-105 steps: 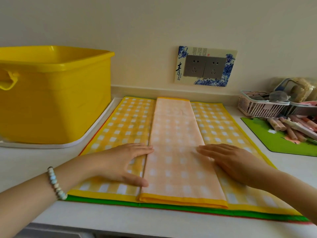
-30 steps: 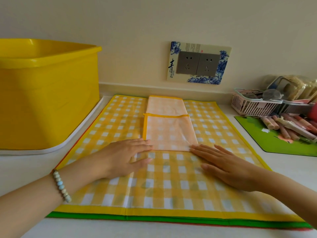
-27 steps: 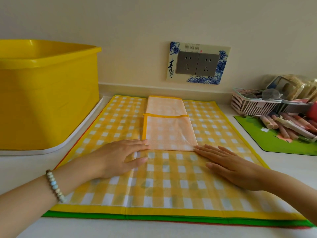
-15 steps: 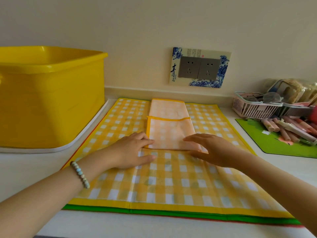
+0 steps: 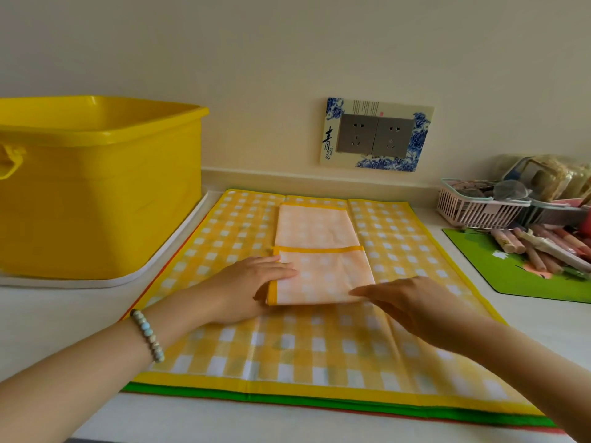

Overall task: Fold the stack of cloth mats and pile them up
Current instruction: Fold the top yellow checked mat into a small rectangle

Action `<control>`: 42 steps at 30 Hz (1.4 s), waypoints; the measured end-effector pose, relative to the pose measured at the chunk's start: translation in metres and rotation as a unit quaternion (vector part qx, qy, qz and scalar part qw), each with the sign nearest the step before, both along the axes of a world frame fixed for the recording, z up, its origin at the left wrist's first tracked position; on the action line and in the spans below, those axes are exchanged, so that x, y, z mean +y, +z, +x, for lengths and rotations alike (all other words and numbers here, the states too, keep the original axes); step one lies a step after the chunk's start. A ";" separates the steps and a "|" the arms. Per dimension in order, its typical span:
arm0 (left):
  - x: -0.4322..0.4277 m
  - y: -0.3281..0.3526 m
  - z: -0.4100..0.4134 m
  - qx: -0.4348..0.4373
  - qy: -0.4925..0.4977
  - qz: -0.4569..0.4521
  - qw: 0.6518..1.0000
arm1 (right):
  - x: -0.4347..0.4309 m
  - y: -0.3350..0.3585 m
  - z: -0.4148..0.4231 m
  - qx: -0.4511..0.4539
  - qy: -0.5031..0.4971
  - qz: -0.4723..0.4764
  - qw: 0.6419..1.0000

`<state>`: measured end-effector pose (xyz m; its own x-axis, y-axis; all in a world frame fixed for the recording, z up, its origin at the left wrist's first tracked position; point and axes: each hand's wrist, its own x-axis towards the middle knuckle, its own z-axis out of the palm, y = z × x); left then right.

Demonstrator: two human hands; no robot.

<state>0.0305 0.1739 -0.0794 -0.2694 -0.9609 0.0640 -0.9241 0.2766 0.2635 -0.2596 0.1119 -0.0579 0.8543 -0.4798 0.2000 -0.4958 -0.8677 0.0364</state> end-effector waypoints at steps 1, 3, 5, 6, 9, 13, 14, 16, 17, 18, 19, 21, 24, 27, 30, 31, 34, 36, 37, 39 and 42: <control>0.002 0.000 -0.001 -0.025 -0.019 -0.003 1.000 | 0.011 0.003 -0.004 -0.009 0.016 0.008 1.000; 0.004 0.000 -0.003 -0.074 -0.042 -0.010 0.996 | 0.029 0.009 -0.012 -0.032 0.047 0.009 0.998; 0.006 -0.002 -0.008 -0.125 -0.049 -0.019 0.991 | 0.041 0.011 -0.020 -0.056 0.078 -0.006 0.995; 0.008 -0.003 -0.011 -0.147 -0.051 -0.019 0.988 | 0.044 0.011 -0.022 -0.067 0.092 -0.010 0.993; 0.014 -0.002 -0.016 -0.172 -0.062 -0.017 0.983 | 0.038 0.011 -0.027 -0.077 0.102 -0.009 0.992; 0.025 -0.002 -0.018 -0.179 -0.074 -0.009 0.981 | 0.019 0.004 -0.024 0.032 0.046 0.061 0.997; 0.027 -0.002 -0.019 -0.183 -0.078 -0.005 0.980 | 0.015 0.001 -0.022 0.042 0.040 0.084 0.995; 0.030 -0.003 -0.019 -0.183 -0.087 0.000 0.979 | 0.010 -0.001 -0.015 0.066 0.032 0.108 0.991; 0.031 -0.004 -0.019 -0.178 -0.090 0.000 0.980 | 0.007 -0.003 -0.012 0.081 0.030 0.109 0.990; 0.033 -0.005 -0.018 -0.172 -0.091 -0.001 0.981 | 0.005 -0.005 -0.010 0.087 0.031 0.108 0.990; 0.033 -0.006 -0.017 -0.165 -0.091 -0.003 0.982 | 0.003 -0.006 -0.009 0.085 0.031 0.109 0.990; 0.034 -0.008 -0.015 -0.146 -0.091 -0.011 0.985 | 0.000 -0.010 -0.010 0.073 0.036 0.116 0.990; 0.034 -0.012 -0.010 -0.099 -0.087 -0.012 0.991 | -0.002 -0.016 -0.013 0.056 0.044 0.120 0.990; 0.028 -0.014 -0.005 -0.023 -0.051 -0.029 0.998 | -0.005 -0.020 -0.015 -0.001 0.028 0.157 0.987; 0.023 -0.010 -0.001 0.079 0.007 -0.027 0.996 | -0.005 -0.021 -0.017 -0.102 0.001 0.202 0.974; 0.021 -0.007 -0.001 0.116 0.018 -0.024 0.993 | -0.006 -0.022 -0.016 -0.142 -0.013 0.212 0.967; 0.013 -0.004 0.001 0.210 0.044 -0.054 0.975 | -0.014 -0.026 -0.011 -0.244 -0.102 0.244 0.933; 0.007 -0.005 0.000 0.293 0.088 -0.060 0.950 | -0.021 -0.026 -0.002 -0.297 -0.142 0.272 0.904; 0.001 -0.006 0.000 0.326 0.108 -0.062 0.937 | -0.024 -0.025 0.002 -0.326 -0.155 0.288 0.887; -0.008 -0.007 0.000 0.358 0.137 -0.067 0.921 | -0.029 -0.025 0.009 -0.384 -0.173 0.329 0.845; -0.019 -0.007 0.001 0.396 0.165 -0.041 0.902 | -0.036 -0.024 0.015 -0.404 -0.211 0.359 0.814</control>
